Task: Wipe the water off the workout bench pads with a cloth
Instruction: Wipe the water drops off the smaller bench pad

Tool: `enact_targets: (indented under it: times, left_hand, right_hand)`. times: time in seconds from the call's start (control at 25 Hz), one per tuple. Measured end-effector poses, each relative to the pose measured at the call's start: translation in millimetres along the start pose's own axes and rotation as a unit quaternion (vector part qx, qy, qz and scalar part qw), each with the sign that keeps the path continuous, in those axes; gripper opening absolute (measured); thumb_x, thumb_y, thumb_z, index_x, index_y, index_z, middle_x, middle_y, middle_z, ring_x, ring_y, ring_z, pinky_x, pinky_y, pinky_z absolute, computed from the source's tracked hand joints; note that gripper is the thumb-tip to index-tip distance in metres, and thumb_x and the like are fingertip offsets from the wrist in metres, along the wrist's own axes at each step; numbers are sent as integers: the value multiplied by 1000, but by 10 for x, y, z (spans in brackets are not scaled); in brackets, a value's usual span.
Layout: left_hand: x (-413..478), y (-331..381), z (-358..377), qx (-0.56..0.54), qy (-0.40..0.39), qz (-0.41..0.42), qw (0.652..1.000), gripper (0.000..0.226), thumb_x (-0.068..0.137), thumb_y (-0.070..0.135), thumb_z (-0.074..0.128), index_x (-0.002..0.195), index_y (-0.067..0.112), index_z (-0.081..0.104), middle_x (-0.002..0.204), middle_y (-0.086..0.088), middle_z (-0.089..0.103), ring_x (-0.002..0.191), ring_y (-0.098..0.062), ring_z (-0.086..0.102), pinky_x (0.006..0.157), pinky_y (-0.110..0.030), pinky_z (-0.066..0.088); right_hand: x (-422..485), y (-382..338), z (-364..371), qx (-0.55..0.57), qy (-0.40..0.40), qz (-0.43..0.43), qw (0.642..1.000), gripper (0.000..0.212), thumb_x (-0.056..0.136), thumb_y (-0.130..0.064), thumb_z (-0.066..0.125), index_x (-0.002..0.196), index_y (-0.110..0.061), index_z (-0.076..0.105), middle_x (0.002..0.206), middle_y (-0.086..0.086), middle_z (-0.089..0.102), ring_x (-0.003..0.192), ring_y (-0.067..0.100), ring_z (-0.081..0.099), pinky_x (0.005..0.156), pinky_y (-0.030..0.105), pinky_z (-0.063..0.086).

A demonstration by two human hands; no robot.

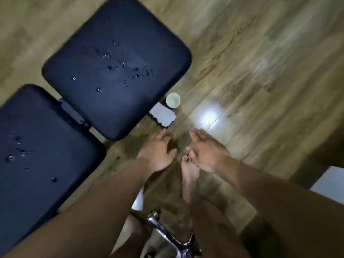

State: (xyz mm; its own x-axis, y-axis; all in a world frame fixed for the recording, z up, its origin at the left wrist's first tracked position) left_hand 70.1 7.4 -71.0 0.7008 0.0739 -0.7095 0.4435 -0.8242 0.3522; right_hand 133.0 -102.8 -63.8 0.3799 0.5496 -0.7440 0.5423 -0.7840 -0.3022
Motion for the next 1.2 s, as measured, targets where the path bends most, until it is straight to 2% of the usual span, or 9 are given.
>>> enact_targets:
  times: [0.08, 0.16, 0.28, 0.36, 0.56, 0.8, 0.92, 1.08, 1.2]
  left_hand:
    - [596, -330, 401, -28, -3, -34, 999, 61, 95, 43, 48, 150, 22, 30, 163, -6, 14, 138, -29, 38, 110, -42, 39]
    - [1147, -614, 673, 2, 33, -33, 999, 61, 92, 36, 55, 148, 23, 32, 164, -6, 9, 141, -29, 34, 111, -44, 36]
    - [1685, -927, 821, 88, 127, 12, 988, 71, 90, 31, 60, 150, 10, 28, 163, -11, 11, 146, -32, 22, 115, -44, 29]
    - [1951, -1099, 845, 151, 190, 53, 969, 69, 93, 27, 58, 148, -2, 28, 155, -20, 30, 139, -34, 36, 108, -45, 40]
    - [2184, -1399, 876, -46, 238, 12, 970, 60, 86, 20, 63, 141, 8, 42, 135, -9, 52, 108, -28, 58, 90, -42, 51]
    - [1193, -1256, 502, -234, 228, -98, 940, 58, 85, 25, 67, 139, 20, 45, 141, -5, 45, 125, -27, 49, 100, -37, 43]
    - [304, -1250, 404, -247, 237, -86, 935, 30, 88, 35, 62, 114, 20, 64, 122, -4, 60, 111, -25, 57, 90, -31, 44]
    - [-1177, -1400, 326, -490, 296, -80, 816, 36, 77, 44, 65, 83, 8, 66, 76, -1, 70, 70, -11, 60, 66, -36, 47]
    - [-2272, -1820, 371, -562, 383, -128, 722, 37, 74, 35, 80, 65, 10, 54, 60, 1, 56, 54, -9, 46, 52, -25, 34]
  right_hand:
    - [653, 109, 485, -7, -27, 6, 1000, 58, 99, -43, 29, 147, -10, 27, 155, 11, 29, 145, 27, 22, 114, 41, 32]
    - [1252, 98, 767, -26, -20, -12, 999, 52, 99, -36, 35, 145, -11, 32, 154, 9, 30, 142, 26, 28, 110, 40, 36]
    - [1960, -129, 823, -53, 46, -71, 995, 64, 100, -28, 40, 155, -17, 9, 163, 2, 5, 149, 20, 10, 117, 33, 21]
    - [2409, -203, 826, -44, 91, -72, 992, 74, 97, -28, 47, 155, -21, 2, 163, 0, 4, 149, 24, 10, 116, 40, 29]
    - [2898, -275, 726, -73, 168, -67, 981, 55, 87, -20, 57, 139, -16, 39, 131, 11, 46, 120, 35, 43, 82, 40, 45]
    - [2185, -637, 344, -160, -66, -132, 976, 18, 90, -26, 55, 79, -13, 63, 75, 3, 63, 70, 21, 61, 59, 23, 47]
    - [1293, -981, 139, 15, -137, -116, 984, 14, 87, -15, 50, 78, -15, 62, 66, -4, 57, 63, 16, 52, 47, 19, 37]
    - [403, -2024, 9, 22, -236, -216, 947, 21, 86, -5, 50, 96, -13, 66, 71, -7, 62, 70, 8, 55, 59, 16, 41]
    - [-263, -2980, 128, 2, -267, -311, 912, 20, 96, -30, 56, 105, -17, 68, 97, -1, 70, 85, 4, 58, 79, 25, 44]
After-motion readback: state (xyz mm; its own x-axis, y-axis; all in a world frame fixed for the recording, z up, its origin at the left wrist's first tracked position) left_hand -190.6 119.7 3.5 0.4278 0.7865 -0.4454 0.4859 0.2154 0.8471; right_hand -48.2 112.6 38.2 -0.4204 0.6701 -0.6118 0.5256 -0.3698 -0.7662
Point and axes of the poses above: each hand's wrist, its own x-axis towards the middle knuckle, its own z-axis out of the palm, y = z × x, the point moved 10 cm from there along x, towards the middle knuckle
